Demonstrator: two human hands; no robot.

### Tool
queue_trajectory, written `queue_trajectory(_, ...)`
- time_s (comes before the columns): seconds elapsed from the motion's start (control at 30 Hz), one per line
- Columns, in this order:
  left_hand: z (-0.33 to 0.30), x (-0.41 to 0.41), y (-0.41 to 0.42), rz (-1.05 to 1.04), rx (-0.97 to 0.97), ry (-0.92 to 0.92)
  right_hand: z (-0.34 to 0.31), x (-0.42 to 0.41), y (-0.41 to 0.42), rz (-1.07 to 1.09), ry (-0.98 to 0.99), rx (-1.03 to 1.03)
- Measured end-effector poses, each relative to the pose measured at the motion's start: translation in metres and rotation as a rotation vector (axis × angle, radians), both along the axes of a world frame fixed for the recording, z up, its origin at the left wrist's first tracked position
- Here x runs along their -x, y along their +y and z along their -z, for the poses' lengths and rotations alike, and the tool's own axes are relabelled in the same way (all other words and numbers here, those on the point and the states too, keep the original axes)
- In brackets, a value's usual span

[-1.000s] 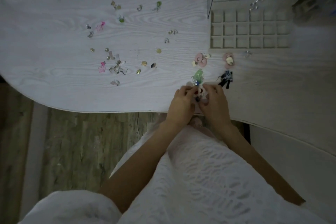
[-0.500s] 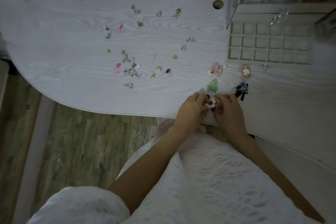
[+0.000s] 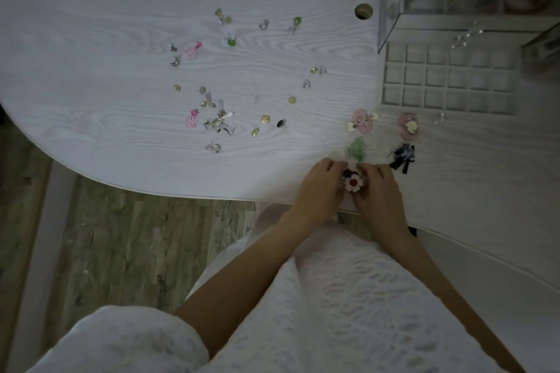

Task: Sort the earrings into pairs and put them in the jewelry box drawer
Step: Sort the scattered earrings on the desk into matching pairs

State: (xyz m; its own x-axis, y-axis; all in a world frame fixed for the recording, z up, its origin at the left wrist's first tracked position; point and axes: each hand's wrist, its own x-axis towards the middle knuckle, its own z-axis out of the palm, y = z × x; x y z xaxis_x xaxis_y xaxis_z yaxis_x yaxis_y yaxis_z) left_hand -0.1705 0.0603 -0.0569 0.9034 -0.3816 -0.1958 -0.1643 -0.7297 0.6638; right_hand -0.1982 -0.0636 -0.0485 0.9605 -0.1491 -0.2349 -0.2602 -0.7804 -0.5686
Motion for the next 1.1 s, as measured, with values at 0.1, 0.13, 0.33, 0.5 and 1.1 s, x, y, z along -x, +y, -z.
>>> queue_trajectory(0.1,-0.014,-0.009,0.013,0.049,-0.059,0.084,-0.011,0.0,-0.005,-0.116,0.069,0.029)
queue_trajectory(0.13,-0.019,-0.013,0.02,0.059,-0.086,0.097,-0.017,-0.002,-0.007,-0.152,0.074,0.047)
queue_trajectory(0.33,-0.033,-0.028,0.085,-0.17,-0.093,-0.219,-0.039,-0.048,0.016,-0.252,-0.101,-0.022)
queue_trajectory(0.5,-0.015,-0.059,0.13,-0.326,-0.168,-0.228,-0.017,-0.112,0.056,-0.298,-0.123,-0.041)
queue_trajectory(1.1,0.011,-0.109,0.144,-0.207,-0.21,-0.228,0.02,-0.142,0.085,-0.328,-0.23,0.087)
